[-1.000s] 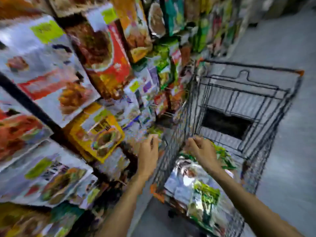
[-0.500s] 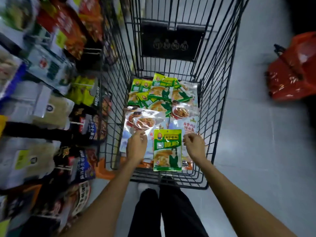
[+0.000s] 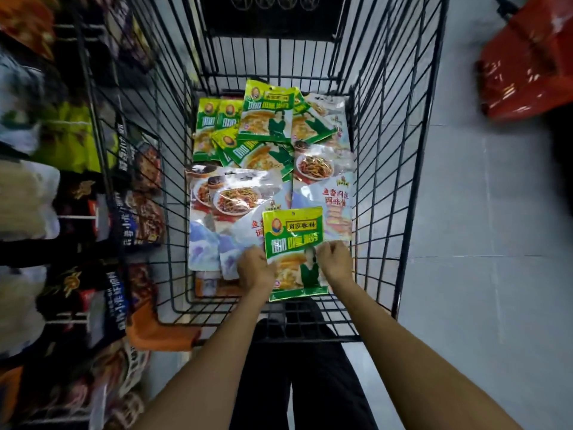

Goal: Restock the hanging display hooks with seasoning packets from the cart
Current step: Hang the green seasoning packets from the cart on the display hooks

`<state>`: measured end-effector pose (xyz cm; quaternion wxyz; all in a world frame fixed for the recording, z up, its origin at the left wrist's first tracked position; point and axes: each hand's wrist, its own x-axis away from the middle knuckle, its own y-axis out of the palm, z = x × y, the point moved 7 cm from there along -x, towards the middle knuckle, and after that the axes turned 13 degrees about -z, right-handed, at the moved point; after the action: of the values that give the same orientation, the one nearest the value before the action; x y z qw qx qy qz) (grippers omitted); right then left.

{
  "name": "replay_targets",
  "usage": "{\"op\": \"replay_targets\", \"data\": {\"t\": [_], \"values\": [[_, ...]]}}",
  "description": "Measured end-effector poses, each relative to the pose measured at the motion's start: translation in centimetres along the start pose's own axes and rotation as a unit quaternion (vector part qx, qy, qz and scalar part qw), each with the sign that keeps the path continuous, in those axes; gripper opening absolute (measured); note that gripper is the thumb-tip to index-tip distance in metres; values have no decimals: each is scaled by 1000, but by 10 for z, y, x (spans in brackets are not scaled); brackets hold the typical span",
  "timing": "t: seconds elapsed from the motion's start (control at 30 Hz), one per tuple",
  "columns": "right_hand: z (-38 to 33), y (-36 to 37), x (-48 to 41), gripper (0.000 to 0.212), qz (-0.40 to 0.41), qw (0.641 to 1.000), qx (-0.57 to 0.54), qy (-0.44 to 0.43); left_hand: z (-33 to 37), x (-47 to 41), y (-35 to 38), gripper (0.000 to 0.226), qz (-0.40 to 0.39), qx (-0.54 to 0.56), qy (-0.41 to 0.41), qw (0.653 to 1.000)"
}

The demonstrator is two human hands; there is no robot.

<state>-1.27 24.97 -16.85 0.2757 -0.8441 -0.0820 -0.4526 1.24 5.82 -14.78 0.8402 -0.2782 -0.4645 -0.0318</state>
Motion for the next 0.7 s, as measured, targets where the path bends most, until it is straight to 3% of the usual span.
{"op": "replay_targets", "data": {"t": [0.2, 0.43, 0.53, 0.63, 0.7], "values": [[5, 5, 1, 39, -24, 995, -98, 9, -17, -3, -37, 9, 28, 12, 11, 999], [9, 13, 5, 21, -53, 987, -153, 15, -56, -14, -82, 11, 42, 27, -71, 996], [9, 17, 3, 29, -78, 987, -137, 19, -56, -16, -88, 20, 58, 67, -68, 994], [9, 22, 4, 21, -99, 984, -146, 27, -47, -10, -86, 38, 75, 110, -35, 990], [6, 23, 4, 11, -105, 982, -158, 21, -44, -12, -78, 38, 45, 122, -16, 991]]}}
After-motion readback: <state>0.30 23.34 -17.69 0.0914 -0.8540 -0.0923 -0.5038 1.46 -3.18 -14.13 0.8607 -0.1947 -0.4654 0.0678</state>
